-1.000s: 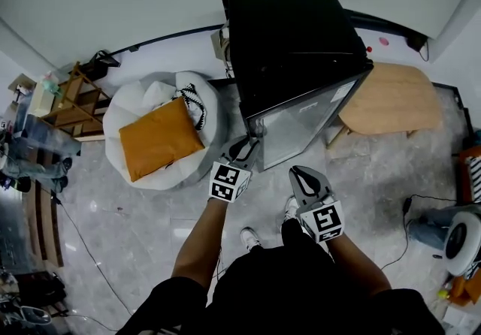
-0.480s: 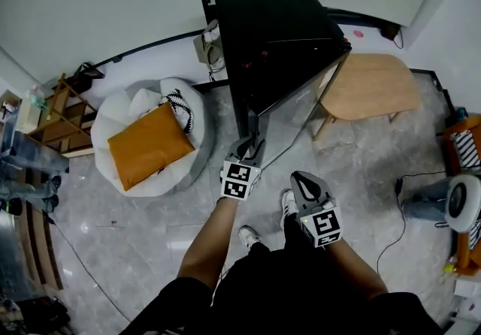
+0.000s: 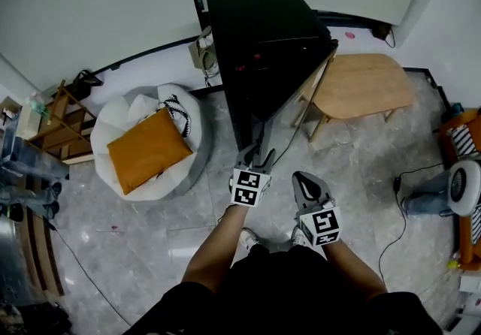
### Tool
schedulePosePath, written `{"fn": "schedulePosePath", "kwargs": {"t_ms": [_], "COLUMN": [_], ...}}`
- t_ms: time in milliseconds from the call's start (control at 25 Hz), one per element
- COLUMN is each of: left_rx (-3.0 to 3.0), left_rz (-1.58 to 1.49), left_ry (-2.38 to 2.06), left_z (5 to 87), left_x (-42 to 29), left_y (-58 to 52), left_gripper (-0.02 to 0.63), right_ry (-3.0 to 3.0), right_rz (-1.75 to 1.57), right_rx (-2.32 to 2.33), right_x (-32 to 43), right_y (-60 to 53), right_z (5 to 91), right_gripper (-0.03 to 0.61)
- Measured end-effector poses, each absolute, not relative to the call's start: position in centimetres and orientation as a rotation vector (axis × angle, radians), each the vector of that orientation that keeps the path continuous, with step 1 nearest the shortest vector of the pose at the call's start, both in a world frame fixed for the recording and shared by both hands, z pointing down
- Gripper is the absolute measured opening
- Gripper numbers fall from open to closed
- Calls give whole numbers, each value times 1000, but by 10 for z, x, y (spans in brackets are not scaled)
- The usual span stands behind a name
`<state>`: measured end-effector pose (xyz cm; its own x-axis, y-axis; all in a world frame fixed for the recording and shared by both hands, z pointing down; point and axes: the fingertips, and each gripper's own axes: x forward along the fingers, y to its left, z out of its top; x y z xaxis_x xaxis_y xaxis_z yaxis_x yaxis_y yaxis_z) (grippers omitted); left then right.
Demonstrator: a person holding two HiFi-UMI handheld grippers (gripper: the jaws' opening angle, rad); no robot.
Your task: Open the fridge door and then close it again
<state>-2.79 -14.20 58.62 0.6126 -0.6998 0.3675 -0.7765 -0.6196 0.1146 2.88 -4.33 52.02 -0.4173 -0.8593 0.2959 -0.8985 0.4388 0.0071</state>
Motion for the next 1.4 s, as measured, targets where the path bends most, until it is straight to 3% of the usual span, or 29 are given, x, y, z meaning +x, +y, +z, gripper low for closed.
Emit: {"fn": "schedulePosePath", "kwargs": {"t_ms": [720,920,1400], "left_rx": [2580,2566,2527], "left_rz": [472,481,463], "left_ry": [-1258,-1250,-1283], "left_z": [582,581,579], "left_x": [40,64,107], "left_y": [-84,-68,-50], "left_gripper": [186,250,286], "right_ry": [-2460,-2454,-2408], "right_rz": [249,242,261], "right_rx": [1553,1601,1678], "right_x": [96,114,171], "right_y": [-36,-31,-22], "right_z": [520,518,522], "right_gripper": [19,20,20]}}
